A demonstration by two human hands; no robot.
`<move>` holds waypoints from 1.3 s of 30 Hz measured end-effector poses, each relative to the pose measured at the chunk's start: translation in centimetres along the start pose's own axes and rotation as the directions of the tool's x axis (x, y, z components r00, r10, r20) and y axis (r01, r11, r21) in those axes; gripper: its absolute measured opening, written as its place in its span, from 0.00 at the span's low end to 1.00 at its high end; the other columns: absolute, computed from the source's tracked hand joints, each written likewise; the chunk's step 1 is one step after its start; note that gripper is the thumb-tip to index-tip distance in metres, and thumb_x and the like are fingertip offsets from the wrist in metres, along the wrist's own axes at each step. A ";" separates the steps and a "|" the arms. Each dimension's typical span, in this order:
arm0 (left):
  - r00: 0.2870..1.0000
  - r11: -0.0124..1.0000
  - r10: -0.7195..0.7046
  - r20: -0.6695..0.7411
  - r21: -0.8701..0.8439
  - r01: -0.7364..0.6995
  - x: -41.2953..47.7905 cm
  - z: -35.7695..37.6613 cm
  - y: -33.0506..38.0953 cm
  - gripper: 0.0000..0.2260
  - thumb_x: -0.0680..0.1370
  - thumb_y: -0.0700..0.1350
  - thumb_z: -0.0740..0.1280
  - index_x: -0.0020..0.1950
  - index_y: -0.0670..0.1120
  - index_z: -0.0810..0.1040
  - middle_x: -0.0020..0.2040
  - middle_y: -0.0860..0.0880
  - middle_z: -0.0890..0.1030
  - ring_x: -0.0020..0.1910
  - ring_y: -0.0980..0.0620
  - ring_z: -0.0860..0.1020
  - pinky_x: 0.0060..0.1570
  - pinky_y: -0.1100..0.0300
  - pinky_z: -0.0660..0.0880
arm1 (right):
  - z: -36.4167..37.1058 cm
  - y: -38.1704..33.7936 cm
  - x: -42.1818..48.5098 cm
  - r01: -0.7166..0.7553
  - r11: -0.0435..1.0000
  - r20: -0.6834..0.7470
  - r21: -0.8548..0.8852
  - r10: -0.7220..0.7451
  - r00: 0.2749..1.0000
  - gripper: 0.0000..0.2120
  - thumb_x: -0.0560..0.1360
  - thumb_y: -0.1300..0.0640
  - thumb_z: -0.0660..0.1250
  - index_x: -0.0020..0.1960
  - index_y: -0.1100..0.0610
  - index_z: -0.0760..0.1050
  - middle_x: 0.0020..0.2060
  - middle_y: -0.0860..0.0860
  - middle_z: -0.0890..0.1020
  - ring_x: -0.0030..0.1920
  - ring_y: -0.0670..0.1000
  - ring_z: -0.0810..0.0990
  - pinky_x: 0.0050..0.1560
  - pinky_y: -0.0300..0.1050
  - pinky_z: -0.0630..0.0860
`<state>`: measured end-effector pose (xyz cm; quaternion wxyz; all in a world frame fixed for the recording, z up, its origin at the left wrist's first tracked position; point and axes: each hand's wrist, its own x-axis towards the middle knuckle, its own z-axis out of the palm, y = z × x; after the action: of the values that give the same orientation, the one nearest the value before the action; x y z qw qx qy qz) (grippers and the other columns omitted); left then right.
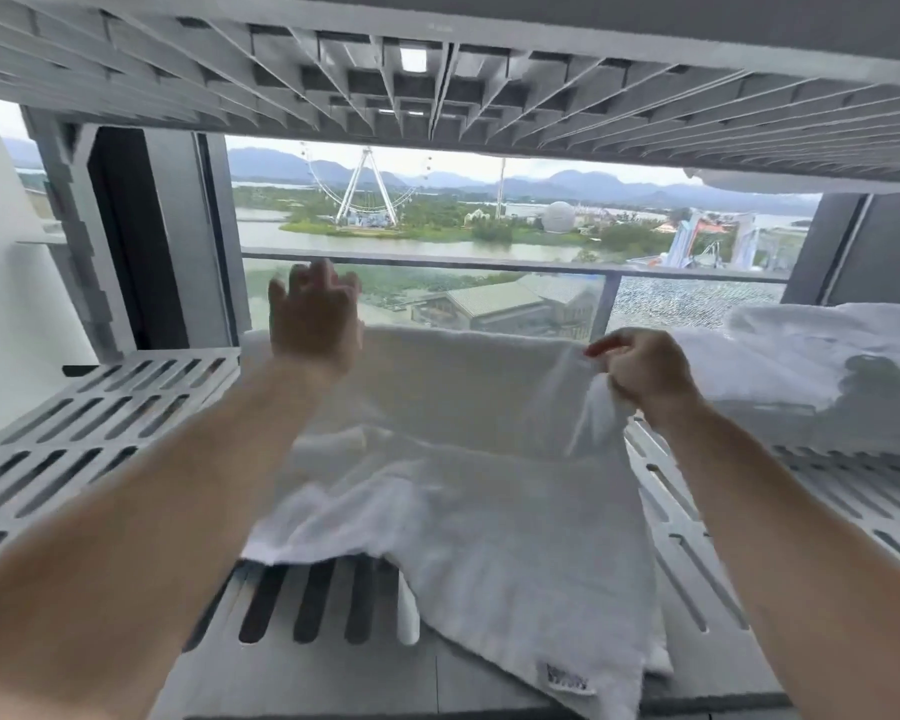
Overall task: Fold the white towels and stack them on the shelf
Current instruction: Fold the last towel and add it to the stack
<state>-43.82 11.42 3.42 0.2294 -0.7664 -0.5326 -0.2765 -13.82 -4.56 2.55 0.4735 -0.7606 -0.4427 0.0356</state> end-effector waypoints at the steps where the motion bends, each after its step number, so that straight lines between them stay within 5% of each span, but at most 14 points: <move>1: 1.000 0.996 0.010 0.016 -0.094 -0.008 -0.8 0.8 1.0 0.17 0.77 0.45 0.68 0.66 0.49 0.77 0.61 0.41 0.75 0.61 0.39 0.75 0.65 0.42 0.70 | 0.7 1.3 0.2 -0.010 0.987 -0.031 -0.159 0.005 0.999 0.14 0.73 0.68 0.64 0.49 0.55 0.85 0.48 0.58 0.85 0.45 0.54 0.82 0.46 0.41 0.77; 3: 0.964 0.954 0.082 0.252 -0.301 -0.002 -2.9 3.0 3.0 0.19 0.79 0.52 0.68 0.68 0.50 0.75 0.65 0.43 0.75 0.64 0.41 0.75 0.64 0.45 0.73 | 2.6 3.4 -0.3 -0.021 0.936 -0.077 -0.350 -0.006 0.997 0.14 0.74 0.65 0.63 0.55 0.56 0.84 0.53 0.61 0.83 0.57 0.61 0.79 0.61 0.49 0.75; 6: 0.882 0.931 0.167 0.441 -0.366 0.007 -5.4 5.8 4.6 0.17 0.80 0.57 0.65 0.66 0.53 0.77 0.67 0.47 0.75 0.67 0.45 0.73 0.64 0.49 0.72 | 5.2 4.1 -1.4 0.085 0.929 -0.098 -0.359 -0.128 0.987 0.11 0.75 0.61 0.64 0.53 0.56 0.84 0.51 0.60 0.84 0.54 0.62 0.80 0.59 0.52 0.76; 10: 0.870 0.930 0.233 0.434 -0.362 -0.069 -6.5 6.7 4.7 0.15 0.81 0.57 0.61 0.63 0.53 0.79 0.65 0.48 0.76 0.66 0.47 0.73 0.64 0.50 0.70 | 7.6 4.1 -3.0 0.263 0.921 0.273 -0.286 -0.185 0.944 0.09 0.75 0.51 0.70 0.52 0.53 0.83 0.50 0.52 0.85 0.52 0.53 0.82 0.52 0.43 0.74; 13: 0.829 0.931 0.286 0.480 -0.344 -0.122 -6.8 6.6 4.3 0.17 0.83 0.56 0.58 0.67 0.53 0.77 0.68 0.49 0.75 0.68 0.46 0.71 0.66 0.50 0.68 | 7.9 5.0 -3.6 0.334 0.888 0.431 -0.317 -0.179 0.884 0.17 0.74 0.42 0.71 0.58 0.50 0.82 0.58 0.50 0.81 0.59 0.51 0.78 0.61 0.43 0.70; 19: 0.921 0.966 0.139 0.363 -0.253 -0.047 -8.5 4.8 3.0 0.25 0.78 0.56 0.69 0.72 0.49 0.71 0.69 0.45 0.73 0.67 0.44 0.73 0.65 0.48 0.72 | 8.1 5.1 -4.4 0.412 0.841 0.387 -0.350 -0.270 0.882 0.15 0.77 0.45 0.67 0.59 0.50 0.81 0.59 0.50 0.82 0.60 0.53 0.79 0.64 0.48 0.73; 22: 0.971 0.973 0.009 0.239 -0.226 0.047 -10.2 3.4 2.6 0.24 0.74 0.57 0.73 0.64 0.46 0.73 0.60 0.43 0.76 0.58 0.44 0.76 0.55 0.49 0.77 | 8.3 4.4 -6.1 0.492 0.811 0.300 -0.316 -0.406 0.863 0.09 0.76 0.50 0.69 0.53 0.51 0.82 0.51 0.52 0.83 0.55 0.55 0.79 0.60 0.49 0.74; 25: 0.990 0.965 0.062 0.129 -0.262 -0.027 -12.2 1.9 2.9 0.15 0.74 0.53 0.74 0.53 0.46 0.77 0.53 0.44 0.78 0.52 0.44 0.77 0.52 0.51 0.78 | 8.0 3.1 -8.0 0.572 0.796 0.277 -0.197 -0.514 0.812 0.04 0.75 0.53 0.71 0.46 0.53 0.83 0.42 0.50 0.84 0.44 0.52 0.81 0.50 0.46 0.77; 30: 0.921 0.869 0.304 0.243 -0.467 -0.164 -16.1 -1.0 5.5 0.06 0.78 0.51 0.71 0.51 0.51 0.82 0.60 0.49 0.80 0.62 0.48 0.76 0.62 0.47 0.74 | 6.3 3.7 -10.2 0.488 0.859 0.321 -0.154 -0.424 0.847 0.07 0.76 0.52 0.69 0.46 0.55 0.83 0.41 0.52 0.85 0.44 0.53 0.81 0.47 0.47 0.78; 35: 0.815 0.760 0.432 0.385 -0.642 -0.100 -19.7 -3.6 9.6 0.16 0.74 0.65 0.71 0.59 0.61 0.83 0.67 0.57 0.77 0.66 0.58 0.73 0.65 0.60 0.68 | 4.4 5.5 -10.8 0.461 0.871 0.321 -0.169 -0.393 0.861 0.09 0.77 0.53 0.68 0.48 0.56 0.83 0.43 0.53 0.85 0.46 0.54 0.81 0.50 0.47 0.77; 39: 0.735 0.720 0.477 0.481 -0.694 -0.012 -21.8 -5.5 11.6 0.24 0.67 0.71 0.72 0.62 0.69 0.78 0.73 0.64 0.68 0.71 0.65 0.66 0.67 0.63 0.61 | 2.3 6.5 -11.5 0.409 0.911 0.375 -0.056 -0.361 0.854 0.10 0.78 0.58 0.64 0.48 0.50 0.84 0.44 0.45 0.86 0.39 0.45 0.82 0.44 0.44 0.80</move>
<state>-39.98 -10.98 -7.70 -0.2067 -0.9101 -0.3330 -0.1343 -17.72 -12.13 -7.83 0.3308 -0.6672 -0.6658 0.0472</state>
